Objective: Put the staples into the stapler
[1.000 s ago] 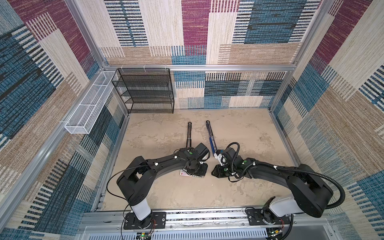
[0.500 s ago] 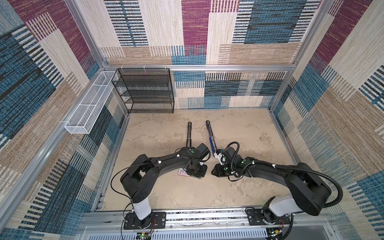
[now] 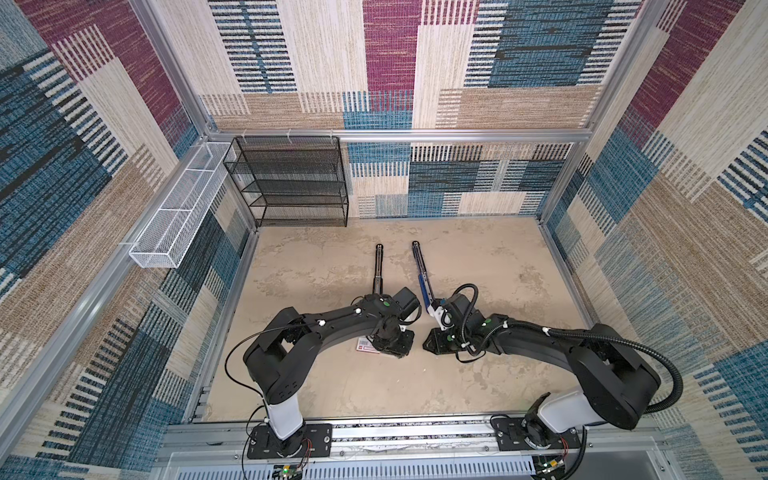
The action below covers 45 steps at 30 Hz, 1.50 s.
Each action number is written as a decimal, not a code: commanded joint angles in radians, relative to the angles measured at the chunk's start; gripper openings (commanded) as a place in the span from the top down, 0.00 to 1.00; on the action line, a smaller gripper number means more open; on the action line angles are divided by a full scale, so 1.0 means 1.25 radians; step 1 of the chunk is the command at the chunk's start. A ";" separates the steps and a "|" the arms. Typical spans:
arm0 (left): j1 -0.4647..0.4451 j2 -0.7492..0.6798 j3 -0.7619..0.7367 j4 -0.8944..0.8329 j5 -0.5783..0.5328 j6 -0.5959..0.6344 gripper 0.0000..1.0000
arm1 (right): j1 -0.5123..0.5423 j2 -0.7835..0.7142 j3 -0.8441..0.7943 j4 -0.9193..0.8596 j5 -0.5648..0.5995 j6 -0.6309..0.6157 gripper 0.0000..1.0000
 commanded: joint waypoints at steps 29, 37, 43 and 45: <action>0.000 0.035 0.028 -0.027 -0.008 0.011 0.84 | -0.001 -0.019 -0.019 0.031 0.003 0.006 0.75; 0.000 0.030 0.033 -0.029 -0.007 0.012 1.00 | -0.002 -0.022 -0.016 0.027 0.005 0.005 0.75; 0.000 0.001 0.038 -0.054 -0.018 0.015 1.00 | -0.002 -0.028 -0.017 0.024 0.008 0.006 0.75; 0.000 -0.014 0.037 -0.063 -0.023 0.015 1.00 | -0.004 -0.034 -0.014 0.021 0.010 0.005 0.75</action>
